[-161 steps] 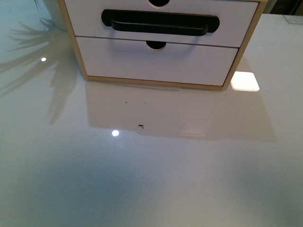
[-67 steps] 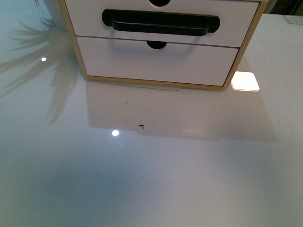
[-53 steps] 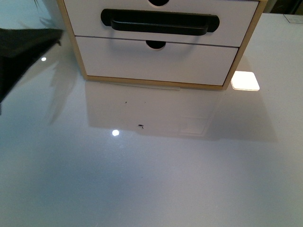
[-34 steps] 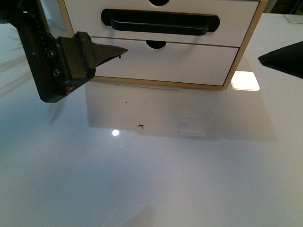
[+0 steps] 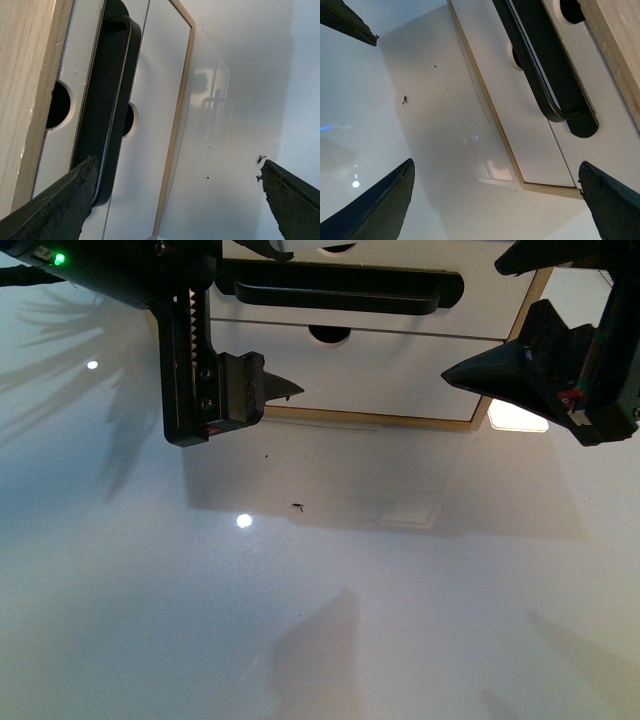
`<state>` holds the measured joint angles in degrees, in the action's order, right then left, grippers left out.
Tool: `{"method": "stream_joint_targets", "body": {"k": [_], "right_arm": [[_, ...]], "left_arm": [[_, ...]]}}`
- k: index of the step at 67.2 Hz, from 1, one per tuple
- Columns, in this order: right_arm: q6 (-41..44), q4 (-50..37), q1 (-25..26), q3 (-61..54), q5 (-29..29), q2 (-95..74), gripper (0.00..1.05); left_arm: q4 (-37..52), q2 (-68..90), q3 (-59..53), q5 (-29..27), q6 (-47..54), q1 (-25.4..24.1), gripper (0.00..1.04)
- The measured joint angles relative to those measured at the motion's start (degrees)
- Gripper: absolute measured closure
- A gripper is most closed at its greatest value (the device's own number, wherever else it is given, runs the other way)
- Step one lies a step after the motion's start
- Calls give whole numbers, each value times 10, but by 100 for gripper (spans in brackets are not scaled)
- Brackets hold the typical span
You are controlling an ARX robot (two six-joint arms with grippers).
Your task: Pull drawer
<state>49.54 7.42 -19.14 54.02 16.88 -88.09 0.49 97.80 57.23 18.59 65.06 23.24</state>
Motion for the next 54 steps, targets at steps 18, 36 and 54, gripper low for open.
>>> {"method": "stream_joint_targets", "body": {"k": [18,36,54], "right_arm": [[13,-7,0,33,24,-41,9],[13,-11,2,70,34,-79,9],[10,-10,5,121,44,-138,9]], "left_arm": [[-28,48,54,-6,17,-1,7],[-44,82,93,-8,18,-9,7],[-46,97,101,-7,18,-16,7]]}}
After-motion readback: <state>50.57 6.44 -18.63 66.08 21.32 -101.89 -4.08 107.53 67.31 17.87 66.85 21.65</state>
